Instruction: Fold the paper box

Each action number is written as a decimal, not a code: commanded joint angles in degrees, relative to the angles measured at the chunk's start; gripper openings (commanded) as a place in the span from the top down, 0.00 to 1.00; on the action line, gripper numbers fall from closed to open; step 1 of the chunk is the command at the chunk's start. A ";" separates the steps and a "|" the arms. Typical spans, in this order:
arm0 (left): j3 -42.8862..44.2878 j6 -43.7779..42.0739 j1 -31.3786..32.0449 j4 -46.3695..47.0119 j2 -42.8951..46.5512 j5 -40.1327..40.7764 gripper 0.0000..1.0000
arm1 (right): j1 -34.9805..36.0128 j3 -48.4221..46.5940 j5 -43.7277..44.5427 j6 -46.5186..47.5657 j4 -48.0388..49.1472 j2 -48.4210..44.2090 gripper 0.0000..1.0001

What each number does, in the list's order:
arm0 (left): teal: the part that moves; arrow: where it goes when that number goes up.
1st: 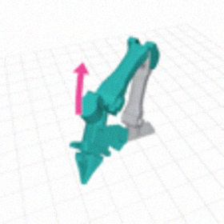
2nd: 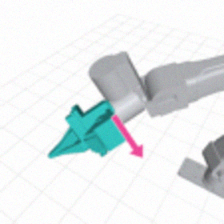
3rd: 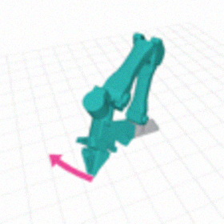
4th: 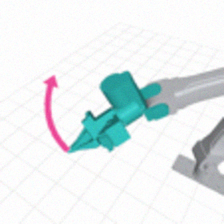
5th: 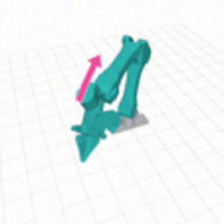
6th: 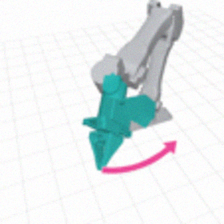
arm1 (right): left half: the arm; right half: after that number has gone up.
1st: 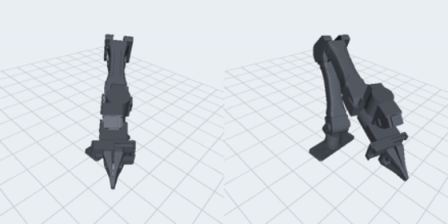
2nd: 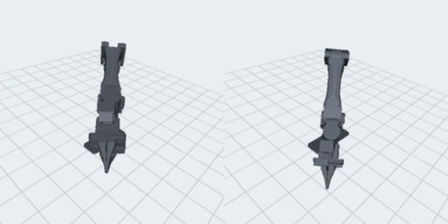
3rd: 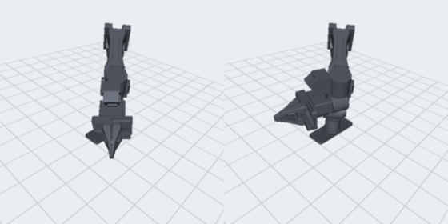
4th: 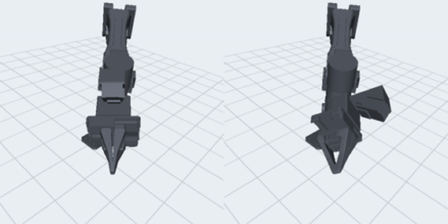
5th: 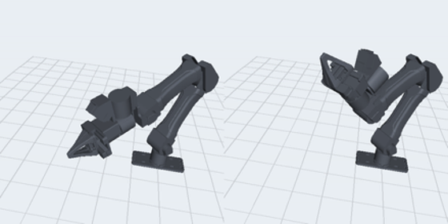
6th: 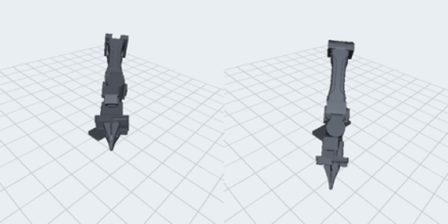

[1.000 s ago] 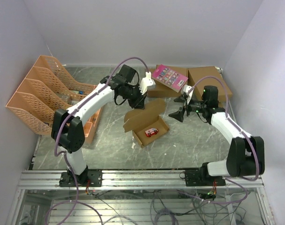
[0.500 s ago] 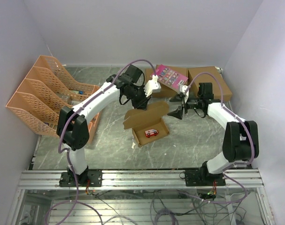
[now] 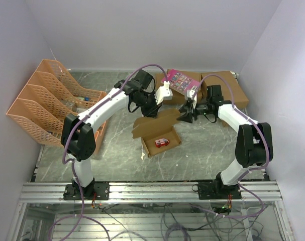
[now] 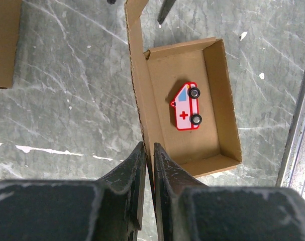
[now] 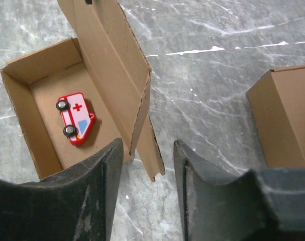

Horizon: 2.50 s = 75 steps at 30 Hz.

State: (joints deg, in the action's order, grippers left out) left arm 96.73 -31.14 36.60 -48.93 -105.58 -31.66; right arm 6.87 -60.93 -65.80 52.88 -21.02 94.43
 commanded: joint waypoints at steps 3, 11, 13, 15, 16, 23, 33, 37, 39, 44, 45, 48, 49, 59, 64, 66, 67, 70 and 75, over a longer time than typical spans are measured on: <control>1.55 -0.78 0.58 -0.83 1.06 0.71 0.79 | 0.24 -3.21 -0.33 4.35 -6.90 1.50 0.70; -0.02 0.56 0.58 0.90 2.59 0.97 0.78 | 0.42 -3.59 0.10 5.83 -9.28 1.69 0.87; -0.73 2.48 0.58 2.30 3.52 2.38 0.75 | 0.42 -3.39 0.44 5.96 -9.20 1.31 0.91; -1.64 5.79 0.42 4.04 4.94 5.17 0.70 | 0.42 -3.12 0.82 6.51 -9.37 0.74 0.94; -2.43 7.37 0.29 5.07 6.05 6.42 0.66 | 0.39 -3.02 0.99 6.79 -9.53 0.40 0.96; -17.25 21.77 -8.06 17.12 21.57 2.37 0.33 | 0.42 -2.31 1.52 7.56 -10.21 -0.85 1.00; -56.69 45.54 -13.21 37.97 61.72 11.68 0.04 | 0.42 -2.95 2.74 3.00 -9.20 -0.42 1.00; -62.71 50.53 -13.13 39.41 66.59 14.07 0.17 | 0.51 -3.06 2.83 2.44 -9.12 -0.13 1.00; -62.76 49.85 -13.20 38.64 63.95 12.51 0.27 | 0.50 -2.97 2.91 2.17 -8.82 -0.05 1.00; -61.43 48.04 -12.98 40.58 54.72 7.38 0.33 | 0.51 -3.05 2.65 2.00 -8.88 0.30 1.00; -61.74 47.79 -12.88 41.92 53.77 7.10 0.34 | 0.51 -3.16 2.61 1.90 -8.99 0.42 1.00; -62.98 48.07 -12.49 45.79 52.63 6.25 0.36 | 0.49 -3.13 2.74 1.44 -8.76 0.28 1.00; -63.09 48.13 -12.29 45.95 52.28 6.63 0.36 | 0.51 -3.02 2.78 1.14 -8.50 0.25 1.00; -63.48 47.41 -9.32 48.31 46.52 8.06 0.46 | 0.68 -3.08 2.70 0.63 -8.17 0.78 1.00; -62.51 47.17 -7.90 47.54 43.17 10.05 0.58 | 0.68 -2.88 2.79 0.24 -7.85 0.64 1.00; -62.51 47.31 -7.80 47.90 42.35 9.95 0.65 | 0.68 -2.88 2.76 0.24 -7.94 0.68 1.00; -62.41 47.32 -7.77 47.91 42.10 10.14 0.69 | 0.68 -2.88 2.78 0.30 -7.93 0.75 1.00; -61.86 47.24 -7.71 47.49 41.85 10.78 0.75 | 0.68 -2.92 2.78 0.30 -8.07 0.77 1.00; -61.06 47.12 -7.35 46.80 42.53 12.21 0.74 | 0.82 -2.81 2.85 -0.11 -7.87 0.66 1.00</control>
State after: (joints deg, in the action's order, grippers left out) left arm 33.58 16.71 28.67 -3.25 -63.77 -21.65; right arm 7.25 -63.13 -63.40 53.32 -29.43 94.98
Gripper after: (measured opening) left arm 0.256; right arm 0.010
